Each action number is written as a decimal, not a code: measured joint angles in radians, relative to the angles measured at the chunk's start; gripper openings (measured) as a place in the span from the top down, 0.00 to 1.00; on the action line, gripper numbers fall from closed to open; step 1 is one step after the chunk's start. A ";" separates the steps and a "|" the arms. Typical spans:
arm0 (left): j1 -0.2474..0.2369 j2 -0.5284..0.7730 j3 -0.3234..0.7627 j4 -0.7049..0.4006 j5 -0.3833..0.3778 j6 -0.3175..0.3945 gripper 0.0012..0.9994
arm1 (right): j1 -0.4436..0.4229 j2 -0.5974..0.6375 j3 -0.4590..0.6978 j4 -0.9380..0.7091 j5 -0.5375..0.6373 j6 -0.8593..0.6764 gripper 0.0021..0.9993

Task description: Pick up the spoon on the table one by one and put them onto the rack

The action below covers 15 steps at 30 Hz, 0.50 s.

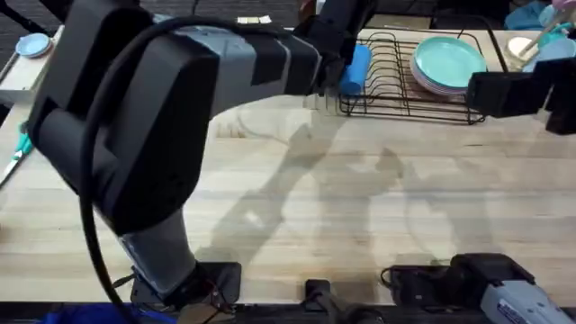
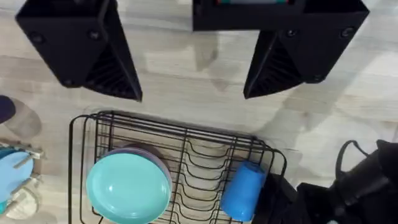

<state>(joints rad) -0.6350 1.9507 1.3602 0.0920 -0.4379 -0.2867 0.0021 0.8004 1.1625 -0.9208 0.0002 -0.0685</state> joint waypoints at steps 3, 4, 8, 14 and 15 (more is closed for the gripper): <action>0.000 0.000 0.000 0.001 0.000 0.014 0.62 | 0.000 0.000 0.000 0.000 0.000 0.000 0.01; 0.000 0.000 0.000 0.002 0.001 0.023 0.59 | 0.000 0.000 0.000 0.000 0.000 0.000 0.01; 0.000 0.000 0.000 0.004 0.000 0.058 0.54 | 0.000 0.000 0.000 0.000 0.000 0.000 0.01; 0.000 -0.004 0.000 -0.001 -0.002 0.083 0.45 | 0.000 0.000 0.000 0.000 0.000 -0.001 0.01; 0.000 -0.010 0.000 -0.010 -0.001 0.087 0.44 | 0.000 0.000 0.000 0.000 0.000 -0.001 0.01</action>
<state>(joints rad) -0.6353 1.9411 1.3602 0.0816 -0.4389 -0.1995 0.0021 0.8005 1.1625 -0.9209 0.0002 -0.0691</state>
